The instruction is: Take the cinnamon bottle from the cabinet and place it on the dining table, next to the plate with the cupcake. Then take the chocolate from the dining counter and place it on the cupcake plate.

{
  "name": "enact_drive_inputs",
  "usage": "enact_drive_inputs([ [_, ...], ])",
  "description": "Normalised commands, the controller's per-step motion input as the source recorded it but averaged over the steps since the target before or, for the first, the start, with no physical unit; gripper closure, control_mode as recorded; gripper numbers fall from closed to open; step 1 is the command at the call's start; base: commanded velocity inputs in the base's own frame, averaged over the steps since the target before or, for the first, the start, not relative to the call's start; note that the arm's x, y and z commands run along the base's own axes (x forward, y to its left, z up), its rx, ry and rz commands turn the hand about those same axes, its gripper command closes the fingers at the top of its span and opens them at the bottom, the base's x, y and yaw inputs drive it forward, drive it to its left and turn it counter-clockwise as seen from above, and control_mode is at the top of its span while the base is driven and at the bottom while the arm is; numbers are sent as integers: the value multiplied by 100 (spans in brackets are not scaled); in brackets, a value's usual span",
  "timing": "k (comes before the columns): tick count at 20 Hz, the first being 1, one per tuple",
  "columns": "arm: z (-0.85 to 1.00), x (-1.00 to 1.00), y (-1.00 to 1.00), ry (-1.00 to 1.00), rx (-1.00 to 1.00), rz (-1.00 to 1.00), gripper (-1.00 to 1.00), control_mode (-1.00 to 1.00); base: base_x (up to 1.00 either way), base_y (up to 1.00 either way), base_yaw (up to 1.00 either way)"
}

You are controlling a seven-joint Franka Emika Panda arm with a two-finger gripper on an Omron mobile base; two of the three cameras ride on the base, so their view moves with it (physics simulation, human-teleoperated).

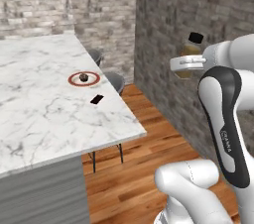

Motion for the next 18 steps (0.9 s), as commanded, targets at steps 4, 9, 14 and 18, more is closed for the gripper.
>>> enact_drive_inputs([
  [4, 0, 0, 0, 0, 0, 0, 100, 100, 44, -51, 18],
  [9, 0, 0, 0, 0, 0, 0, 100, 100, 39, -53, 18],
  [14, 0, 0, 0, 0, 0, 0, 100, 100, 39, -50, 23],
  [18, 0, 0, 0, 0, 0, 0, 100, 100, 40, -48, 25],
])
